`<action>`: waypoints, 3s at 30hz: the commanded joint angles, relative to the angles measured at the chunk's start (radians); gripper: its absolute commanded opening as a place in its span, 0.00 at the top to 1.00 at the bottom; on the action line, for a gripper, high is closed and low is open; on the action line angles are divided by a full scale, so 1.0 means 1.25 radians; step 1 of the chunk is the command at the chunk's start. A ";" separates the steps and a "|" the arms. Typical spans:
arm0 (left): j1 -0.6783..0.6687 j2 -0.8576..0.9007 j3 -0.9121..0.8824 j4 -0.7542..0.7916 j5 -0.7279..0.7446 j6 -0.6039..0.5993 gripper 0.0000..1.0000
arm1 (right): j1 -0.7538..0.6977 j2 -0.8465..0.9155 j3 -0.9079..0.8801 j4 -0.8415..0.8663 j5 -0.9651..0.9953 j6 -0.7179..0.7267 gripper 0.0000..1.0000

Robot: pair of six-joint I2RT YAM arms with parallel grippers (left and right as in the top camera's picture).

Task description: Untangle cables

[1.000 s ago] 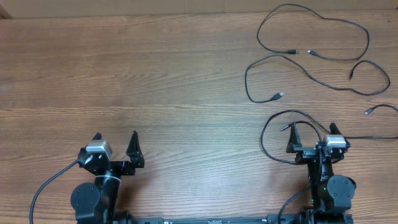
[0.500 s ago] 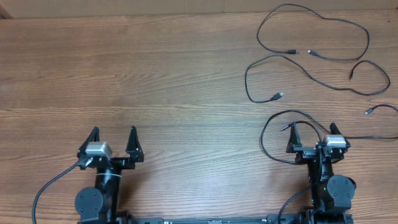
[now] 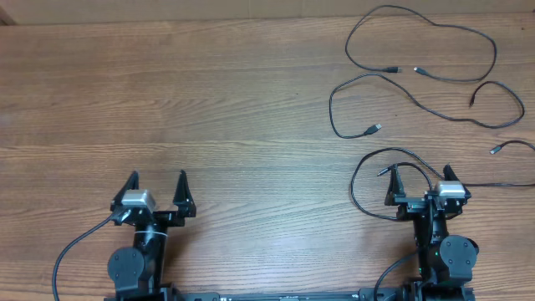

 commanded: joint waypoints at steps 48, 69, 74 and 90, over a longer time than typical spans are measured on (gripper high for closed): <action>-0.018 -0.007 -0.005 -0.055 -0.052 0.145 0.00 | 0.004 -0.009 -0.008 0.005 -0.001 0.002 0.00; -0.018 -0.007 -0.005 -0.055 -0.052 0.145 0.01 | 0.004 -0.009 -0.008 0.005 -0.001 0.002 0.00; -0.018 -0.007 -0.005 -0.055 -0.052 0.145 0.00 | 0.004 -0.009 -0.008 0.005 -0.001 0.002 0.00; -0.018 -0.007 -0.005 -0.055 -0.052 0.145 0.01 | 0.004 -0.009 -0.008 0.005 -0.001 0.002 0.00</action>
